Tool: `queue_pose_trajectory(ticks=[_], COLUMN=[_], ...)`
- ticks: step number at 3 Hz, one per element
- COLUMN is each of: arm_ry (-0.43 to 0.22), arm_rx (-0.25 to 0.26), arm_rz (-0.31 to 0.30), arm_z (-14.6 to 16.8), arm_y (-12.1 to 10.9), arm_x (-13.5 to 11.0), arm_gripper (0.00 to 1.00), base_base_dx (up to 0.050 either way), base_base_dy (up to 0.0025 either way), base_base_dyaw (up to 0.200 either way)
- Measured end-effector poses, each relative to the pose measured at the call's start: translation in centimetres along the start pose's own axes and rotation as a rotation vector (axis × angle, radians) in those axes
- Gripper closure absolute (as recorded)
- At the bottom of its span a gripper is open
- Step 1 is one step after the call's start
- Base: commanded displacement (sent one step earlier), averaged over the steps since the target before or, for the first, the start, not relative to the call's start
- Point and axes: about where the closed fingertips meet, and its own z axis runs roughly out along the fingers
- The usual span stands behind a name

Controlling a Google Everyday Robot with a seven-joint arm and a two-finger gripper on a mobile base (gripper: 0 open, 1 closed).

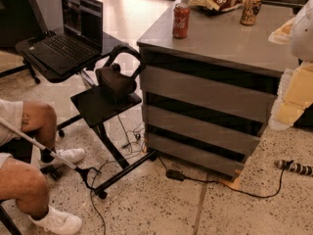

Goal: Knock coke can over

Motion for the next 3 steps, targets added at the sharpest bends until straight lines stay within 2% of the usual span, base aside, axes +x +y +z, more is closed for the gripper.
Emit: queue_pose_trajectory(ticks=[2,3], arm_ry=[0.000,0.000], arm_rx=[0.000,0.000], arm_rz=[0.000,0.000], arm_z=[0.00,0.00], arm_y=[0.00,0.00], arm_x=[0.00,0.00], arm_gripper=[0.00,0.00], base_base_dx=[0.000,0.049], base_base_dy=[0.00001,0.00002], base_base_dyaw=[-0.189,-0.001])
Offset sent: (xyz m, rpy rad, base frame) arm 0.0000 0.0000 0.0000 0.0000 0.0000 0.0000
